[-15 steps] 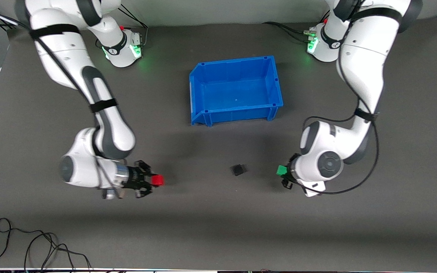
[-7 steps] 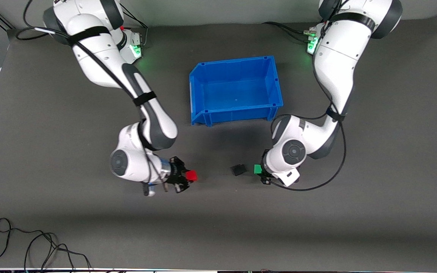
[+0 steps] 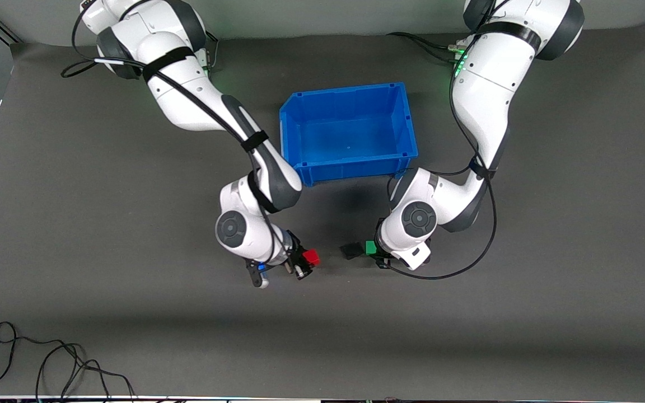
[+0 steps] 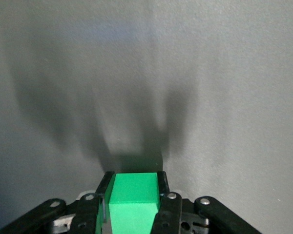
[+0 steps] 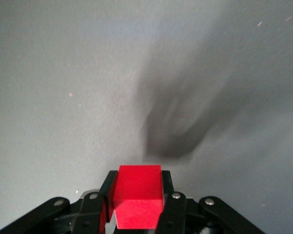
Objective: Attach green and red cubes to black cube
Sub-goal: 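Carry the green cube and red cube toward the black cube with both grippers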
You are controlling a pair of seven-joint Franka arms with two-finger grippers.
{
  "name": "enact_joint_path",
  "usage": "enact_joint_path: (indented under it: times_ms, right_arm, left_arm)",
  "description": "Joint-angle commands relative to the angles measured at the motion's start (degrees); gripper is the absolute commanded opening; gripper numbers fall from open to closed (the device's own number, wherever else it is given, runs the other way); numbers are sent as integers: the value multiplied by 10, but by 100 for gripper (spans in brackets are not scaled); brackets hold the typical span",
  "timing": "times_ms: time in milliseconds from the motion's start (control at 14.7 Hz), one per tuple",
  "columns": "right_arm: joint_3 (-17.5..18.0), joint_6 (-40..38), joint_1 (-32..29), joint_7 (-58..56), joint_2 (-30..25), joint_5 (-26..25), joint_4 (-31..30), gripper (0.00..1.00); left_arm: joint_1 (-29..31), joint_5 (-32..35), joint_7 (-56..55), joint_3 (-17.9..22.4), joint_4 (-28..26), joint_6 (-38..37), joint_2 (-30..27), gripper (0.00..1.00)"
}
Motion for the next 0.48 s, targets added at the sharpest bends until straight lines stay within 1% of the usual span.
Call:
enact_joint_path:
  times_ms: [0,407]
  right_arm:
    - [-7,13,16,2,21,-8,26,18]
    - [-6,31,37,33,30,-4,25,16]
  left_arm:
    - [-22,-7,-23,10,22,17,15,0]
    - [-26,-7,-25,10,22,17,18,0]
